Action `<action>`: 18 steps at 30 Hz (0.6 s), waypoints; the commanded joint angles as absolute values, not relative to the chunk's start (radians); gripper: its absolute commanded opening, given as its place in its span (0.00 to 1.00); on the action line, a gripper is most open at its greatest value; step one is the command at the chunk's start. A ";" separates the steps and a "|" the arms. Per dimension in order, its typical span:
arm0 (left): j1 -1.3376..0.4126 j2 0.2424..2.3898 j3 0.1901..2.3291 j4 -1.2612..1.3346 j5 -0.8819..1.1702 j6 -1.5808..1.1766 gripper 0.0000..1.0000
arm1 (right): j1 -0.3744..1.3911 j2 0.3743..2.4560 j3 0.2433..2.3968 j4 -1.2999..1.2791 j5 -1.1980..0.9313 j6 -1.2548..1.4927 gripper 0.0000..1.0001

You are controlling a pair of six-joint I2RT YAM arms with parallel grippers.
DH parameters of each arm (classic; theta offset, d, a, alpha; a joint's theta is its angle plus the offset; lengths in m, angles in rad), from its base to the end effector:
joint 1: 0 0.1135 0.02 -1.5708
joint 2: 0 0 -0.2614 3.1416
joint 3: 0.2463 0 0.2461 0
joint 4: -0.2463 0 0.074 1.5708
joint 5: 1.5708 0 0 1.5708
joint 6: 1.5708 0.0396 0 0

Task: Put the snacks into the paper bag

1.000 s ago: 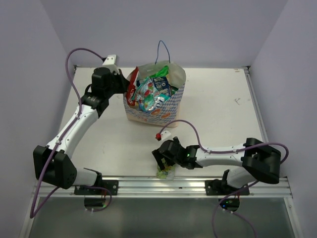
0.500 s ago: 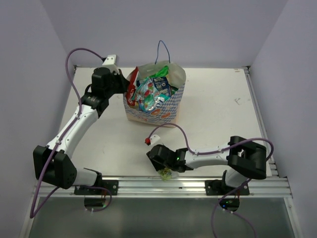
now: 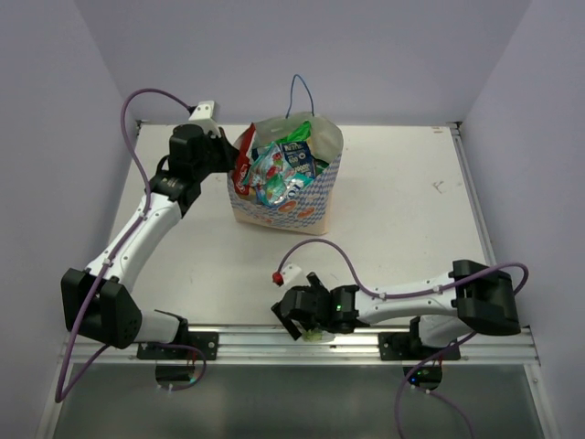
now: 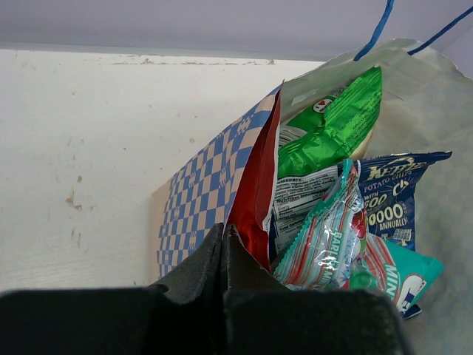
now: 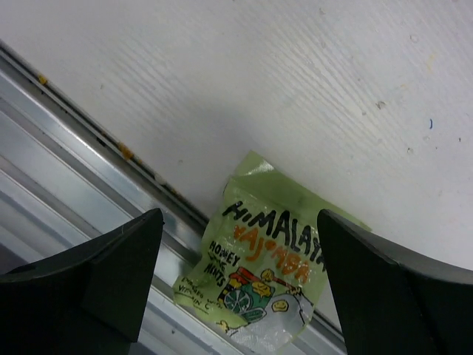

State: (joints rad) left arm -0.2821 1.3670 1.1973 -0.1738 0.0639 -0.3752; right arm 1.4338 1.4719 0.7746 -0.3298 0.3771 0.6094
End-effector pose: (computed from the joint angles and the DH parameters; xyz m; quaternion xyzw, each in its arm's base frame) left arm 0.3060 -0.0913 0.3501 -0.0196 0.8171 -0.2105 0.5363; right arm 0.0517 0.2685 0.1715 -0.3330 0.8871 0.1307 0.2917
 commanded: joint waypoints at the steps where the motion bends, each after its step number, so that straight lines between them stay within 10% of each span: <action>1: -0.282 1.321 1.207 -0.120 0.069 -0.382 0.00 | 1.463 1.416 0.807 -0.429 0.460 0.681 0.90; 11: -0.282 1.305 1.200 -0.120 0.063 -0.382 0.00 | 1.512 1.476 0.761 -0.439 0.446 0.769 0.87; 18: -0.282 1.299 1.200 -0.123 0.058 -0.380 0.00 | 1.514 1.490 0.743 -0.437 0.442 0.791 0.50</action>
State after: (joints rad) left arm -0.2821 1.3582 1.1961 -0.1818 0.0643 -0.3752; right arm 1.5070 1.4876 0.7589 -0.4297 0.4282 0.7452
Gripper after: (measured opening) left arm 0.007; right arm 0.547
